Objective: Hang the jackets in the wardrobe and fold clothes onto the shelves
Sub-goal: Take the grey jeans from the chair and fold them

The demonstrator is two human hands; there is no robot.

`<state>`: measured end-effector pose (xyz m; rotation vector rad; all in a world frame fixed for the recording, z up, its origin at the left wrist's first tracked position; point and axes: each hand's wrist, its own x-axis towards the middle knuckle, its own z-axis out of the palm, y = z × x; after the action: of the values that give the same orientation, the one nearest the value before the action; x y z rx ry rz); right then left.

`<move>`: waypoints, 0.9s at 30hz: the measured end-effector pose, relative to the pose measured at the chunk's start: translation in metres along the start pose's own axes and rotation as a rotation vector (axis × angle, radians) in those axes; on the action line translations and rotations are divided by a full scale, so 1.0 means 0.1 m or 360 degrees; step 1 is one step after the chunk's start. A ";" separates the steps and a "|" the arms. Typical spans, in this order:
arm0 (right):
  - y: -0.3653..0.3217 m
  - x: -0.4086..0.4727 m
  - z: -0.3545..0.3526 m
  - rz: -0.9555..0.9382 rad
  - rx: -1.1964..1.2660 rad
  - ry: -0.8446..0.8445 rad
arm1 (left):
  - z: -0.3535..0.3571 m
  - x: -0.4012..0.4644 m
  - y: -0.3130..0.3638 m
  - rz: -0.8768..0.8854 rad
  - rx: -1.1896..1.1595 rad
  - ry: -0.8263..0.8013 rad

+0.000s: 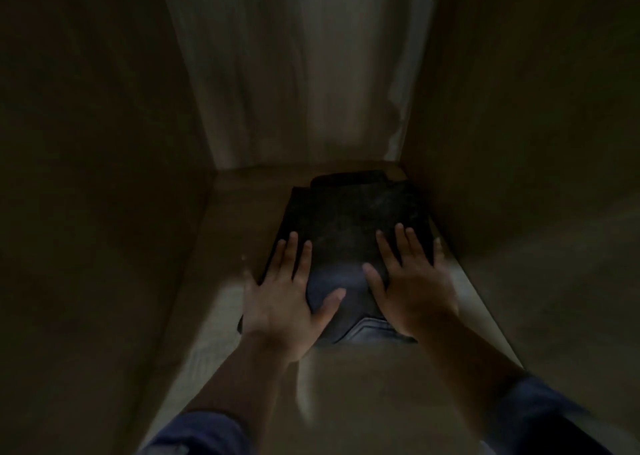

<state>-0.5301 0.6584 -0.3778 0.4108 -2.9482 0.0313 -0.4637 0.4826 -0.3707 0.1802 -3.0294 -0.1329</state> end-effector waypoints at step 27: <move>0.28 0.11 -0.18 -0.0077 -0.0181 -0.0468 | -0.16 0.24 0.18 -0.0101 0.0176 -0.0436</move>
<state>-0.5451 0.6829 -0.3580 0.5097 -3.2046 -0.2210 -0.4880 0.4960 -0.3506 0.2895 -3.3075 0.0069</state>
